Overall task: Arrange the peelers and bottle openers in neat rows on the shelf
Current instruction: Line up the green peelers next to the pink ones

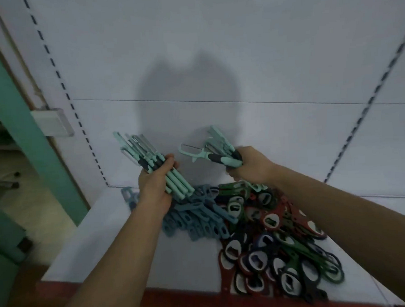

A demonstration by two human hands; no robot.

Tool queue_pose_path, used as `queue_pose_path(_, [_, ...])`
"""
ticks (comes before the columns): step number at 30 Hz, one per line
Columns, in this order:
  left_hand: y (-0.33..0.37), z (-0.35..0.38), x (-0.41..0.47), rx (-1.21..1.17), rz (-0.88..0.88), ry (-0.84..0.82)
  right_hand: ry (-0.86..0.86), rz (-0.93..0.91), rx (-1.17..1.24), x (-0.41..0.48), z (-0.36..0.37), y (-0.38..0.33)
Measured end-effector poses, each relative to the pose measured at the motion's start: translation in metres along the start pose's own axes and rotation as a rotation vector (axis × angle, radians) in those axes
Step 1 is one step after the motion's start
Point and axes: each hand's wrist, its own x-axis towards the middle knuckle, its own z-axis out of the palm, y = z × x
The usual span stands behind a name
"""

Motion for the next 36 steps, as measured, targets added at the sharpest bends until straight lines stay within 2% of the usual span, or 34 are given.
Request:
queue_pose_path(4, [-0.030,0.054,-0.036,0.032,-0.006,-0.127,0.111,0.040,0.134,-0.050,-0.051,0.038])
queue_pose_path(8, [-0.086,0.131,-0.088,0.056,-0.060,-0.272,0.238,0.198,0.123,-0.120,-0.124,0.101])
queue_pose_path(13, [-0.197,0.247,-0.186,0.070,-0.239,-0.409,0.377,0.398,0.087,-0.245,-0.232,0.205])
queue_pose_path(19, [-0.337,0.374,-0.320,0.124,-0.416,-0.554,0.576,0.532,0.088,-0.388,-0.349,0.316])
queue_pose_path(24, [-0.428,0.482,-0.395,0.227,-0.498,-0.613,0.685,0.641,0.037,-0.469,-0.431,0.397])
queue_pose_path(27, [-0.487,0.535,-0.427,0.387,-0.507,-0.681,0.696,0.705,0.037,-0.501,-0.466,0.448])
queue_pose_path(29, [-0.529,0.574,-0.439,0.554,-0.472,-0.761,0.698,0.736,0.039,-0.514,-0.491,0.488])
queue_pose_path(31, [-0.568,0.613,-0.443,0.797,-0.338,-0.880,0.710,0.755,0.036,-0.519,-0.517,0.529])
queue_pose_path(34, [-0.620,0.669,-0.439,1.395,0.087,-1.103,0.701,0.790,0.049,-0.519,-0.553,0.591])
queue_pose_path(36, [-0.645,0.695,-0.436,1.675,0.316,-1.152,0.655,0.823,0.082,-0.518,-0.567,0.624])
